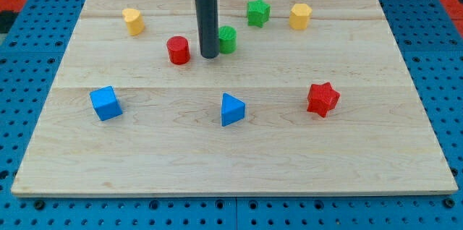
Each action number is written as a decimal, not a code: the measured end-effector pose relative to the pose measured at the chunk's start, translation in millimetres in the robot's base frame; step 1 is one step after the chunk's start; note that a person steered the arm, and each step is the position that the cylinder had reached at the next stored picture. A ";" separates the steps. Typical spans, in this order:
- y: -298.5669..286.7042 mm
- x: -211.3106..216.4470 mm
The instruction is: Move the green circle towards green star
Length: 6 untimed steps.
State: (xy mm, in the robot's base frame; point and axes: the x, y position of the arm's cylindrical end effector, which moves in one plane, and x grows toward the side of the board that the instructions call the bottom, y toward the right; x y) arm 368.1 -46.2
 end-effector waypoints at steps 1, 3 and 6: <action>-0.3 1.8; 32.2 18.4; 28.2 -31.9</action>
